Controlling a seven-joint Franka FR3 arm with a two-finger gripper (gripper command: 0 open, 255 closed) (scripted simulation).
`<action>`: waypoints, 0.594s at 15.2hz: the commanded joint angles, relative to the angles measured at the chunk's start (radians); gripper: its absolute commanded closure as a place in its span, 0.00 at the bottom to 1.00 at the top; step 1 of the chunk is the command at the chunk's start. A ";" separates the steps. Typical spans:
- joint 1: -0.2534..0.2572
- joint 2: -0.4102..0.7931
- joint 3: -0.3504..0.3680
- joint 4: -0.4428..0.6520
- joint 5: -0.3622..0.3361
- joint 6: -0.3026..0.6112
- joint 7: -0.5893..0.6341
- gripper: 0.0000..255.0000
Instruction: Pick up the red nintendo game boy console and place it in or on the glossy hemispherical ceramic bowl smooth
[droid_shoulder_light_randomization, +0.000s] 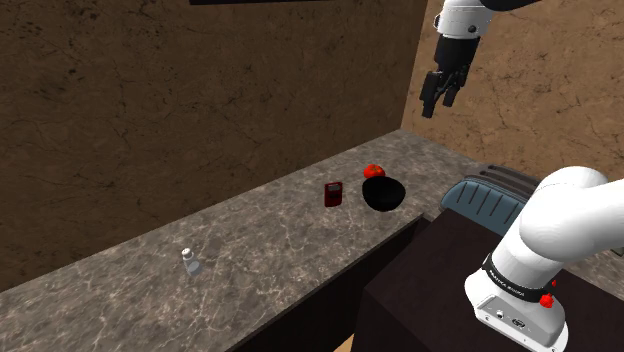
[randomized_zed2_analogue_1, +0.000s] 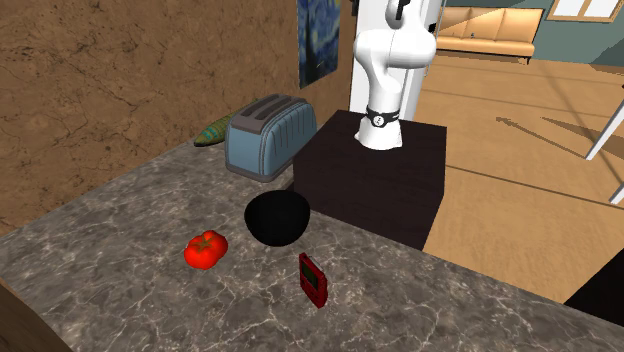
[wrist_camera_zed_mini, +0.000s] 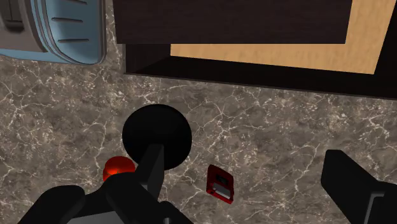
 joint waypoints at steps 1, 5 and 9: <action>0.000 0.000 0.000 0.000 0.000 0.000 0.000 0.00; 0.013 0.103 -0.028 -0.034 -0.016 0.128 -0.063 0.00; 0.026 0.225 -0.054 -0.045 -0.027 0.252 -0.124 0.00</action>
